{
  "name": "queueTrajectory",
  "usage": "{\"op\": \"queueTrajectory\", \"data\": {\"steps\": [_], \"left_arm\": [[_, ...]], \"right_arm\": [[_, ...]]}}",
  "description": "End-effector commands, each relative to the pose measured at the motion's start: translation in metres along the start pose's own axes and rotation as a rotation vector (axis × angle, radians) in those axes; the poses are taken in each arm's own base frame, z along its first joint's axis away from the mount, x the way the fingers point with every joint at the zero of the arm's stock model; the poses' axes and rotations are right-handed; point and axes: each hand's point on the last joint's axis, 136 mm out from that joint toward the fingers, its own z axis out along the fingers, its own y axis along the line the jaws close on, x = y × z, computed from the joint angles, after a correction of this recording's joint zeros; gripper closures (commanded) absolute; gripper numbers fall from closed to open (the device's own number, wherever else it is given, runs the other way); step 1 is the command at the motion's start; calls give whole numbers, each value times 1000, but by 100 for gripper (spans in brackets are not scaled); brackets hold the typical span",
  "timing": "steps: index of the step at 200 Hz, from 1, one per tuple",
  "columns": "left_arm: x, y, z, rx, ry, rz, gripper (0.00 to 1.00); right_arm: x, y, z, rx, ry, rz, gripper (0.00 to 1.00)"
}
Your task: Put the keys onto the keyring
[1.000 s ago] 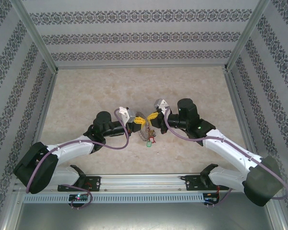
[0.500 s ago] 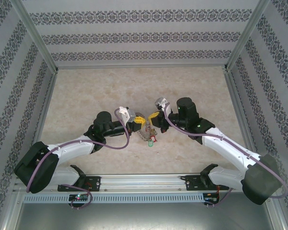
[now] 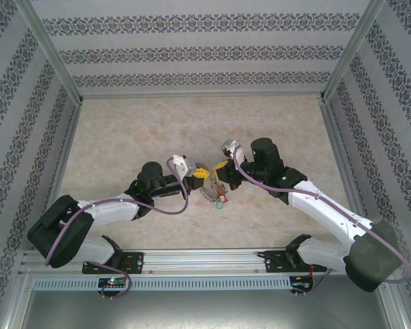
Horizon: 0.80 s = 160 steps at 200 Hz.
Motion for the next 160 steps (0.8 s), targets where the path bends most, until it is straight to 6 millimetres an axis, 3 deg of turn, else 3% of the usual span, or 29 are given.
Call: {"op": "queueTrajectory", "data": {"steps": [1, 67, 108, 125, 160], "left_arm": [[-2, -4, 4, 14, -44, 33, 100], [19, 8, 8, -37, -37, 5, 100], [20, 7, 8, -34, -50, 5, 100], [19, 7, 7, -35, -59, 6, 100], [19, 8, 8, -34, -73, -4, 100]], "right_arm": [[-13, -2, -2, 45, -3, -63, 100], [2, -3, 5, 82, 80, -105, 100], [19, 3, 15, 17, 129, -73, 100], [27, -5, 19, 34, 145, -50, 100], [22, -3, 20, -37, 94, -25, 100]]}}
